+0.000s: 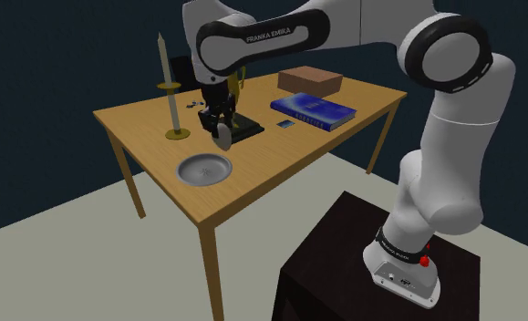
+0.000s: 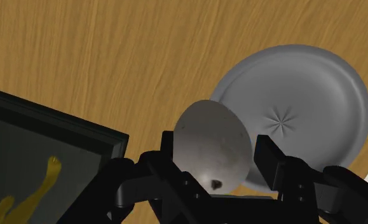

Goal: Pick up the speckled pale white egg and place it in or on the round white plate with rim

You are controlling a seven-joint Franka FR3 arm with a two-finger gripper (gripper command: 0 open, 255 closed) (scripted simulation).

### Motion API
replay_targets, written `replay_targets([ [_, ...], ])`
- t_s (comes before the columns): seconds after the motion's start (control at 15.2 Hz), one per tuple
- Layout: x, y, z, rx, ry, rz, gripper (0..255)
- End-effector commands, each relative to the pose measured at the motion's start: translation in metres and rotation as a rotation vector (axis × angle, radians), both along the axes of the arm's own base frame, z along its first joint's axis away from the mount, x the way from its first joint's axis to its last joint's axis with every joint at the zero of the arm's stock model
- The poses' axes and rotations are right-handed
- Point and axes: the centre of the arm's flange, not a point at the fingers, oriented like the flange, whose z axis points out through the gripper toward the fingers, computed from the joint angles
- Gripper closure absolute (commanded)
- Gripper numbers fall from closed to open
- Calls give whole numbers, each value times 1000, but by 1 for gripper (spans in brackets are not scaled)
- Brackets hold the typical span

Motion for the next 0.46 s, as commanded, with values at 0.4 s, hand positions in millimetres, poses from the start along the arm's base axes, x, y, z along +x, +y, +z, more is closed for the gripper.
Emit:
replay_targets([
  [0.4, 2, 78, -8, 0, 0, -1, 255],
])
